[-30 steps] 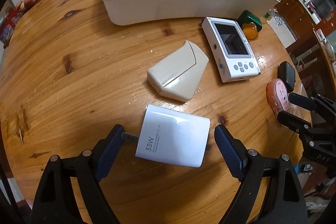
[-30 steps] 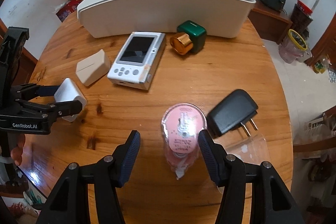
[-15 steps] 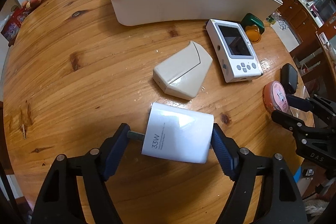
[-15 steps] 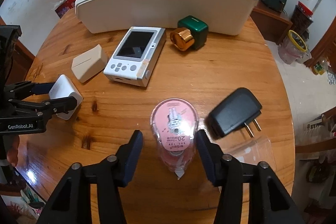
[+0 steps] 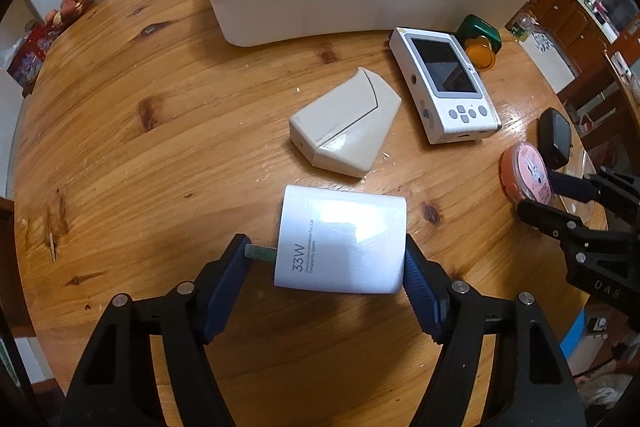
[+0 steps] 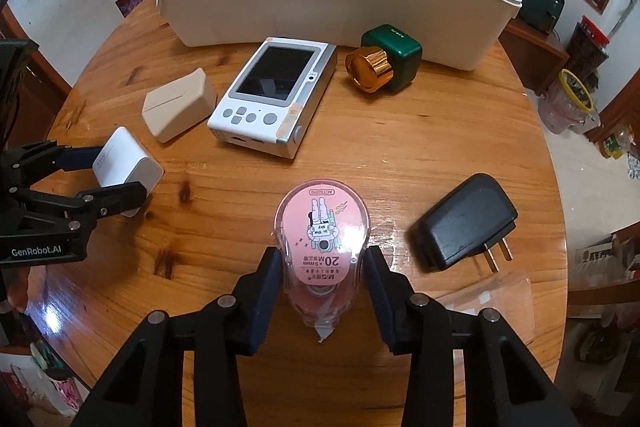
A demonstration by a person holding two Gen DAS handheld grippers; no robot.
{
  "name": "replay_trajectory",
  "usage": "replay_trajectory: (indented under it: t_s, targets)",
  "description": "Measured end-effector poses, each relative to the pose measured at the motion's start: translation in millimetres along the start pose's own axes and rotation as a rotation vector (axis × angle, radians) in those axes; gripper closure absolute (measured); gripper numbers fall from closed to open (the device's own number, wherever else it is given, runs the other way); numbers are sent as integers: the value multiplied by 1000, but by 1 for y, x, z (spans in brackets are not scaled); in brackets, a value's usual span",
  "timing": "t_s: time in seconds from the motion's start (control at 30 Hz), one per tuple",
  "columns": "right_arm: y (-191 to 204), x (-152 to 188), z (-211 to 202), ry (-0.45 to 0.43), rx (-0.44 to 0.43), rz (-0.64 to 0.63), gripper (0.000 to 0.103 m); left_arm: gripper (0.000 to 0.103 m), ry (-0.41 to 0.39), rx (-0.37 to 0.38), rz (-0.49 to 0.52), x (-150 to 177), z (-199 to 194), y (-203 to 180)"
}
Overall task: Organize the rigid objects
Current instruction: 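Lift the charger and tape roller and carry both over the white bin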
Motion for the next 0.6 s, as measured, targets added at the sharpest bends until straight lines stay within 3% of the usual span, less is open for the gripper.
replay_trajectory:
  t_s: [0.4, 0.6]
  targets:
    - [10, 7, -20, -16, -5, -43, 62, 28, 10, 74, -138, 11, -6, -5]
    - [4, 0, -38, -49, -6, -39, 62, 28, -26, 94, -143, 6, -27, -17]
Point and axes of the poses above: each gripper's, at about its wrist camera, not at the fingertips, and z roughly the way its jaws point, y to its left, x to its underside, the point moved 1 cm from there along z, roughly the way its jaws point, and after that the axes turned 11 degrees about x, right-handed, at the moved point
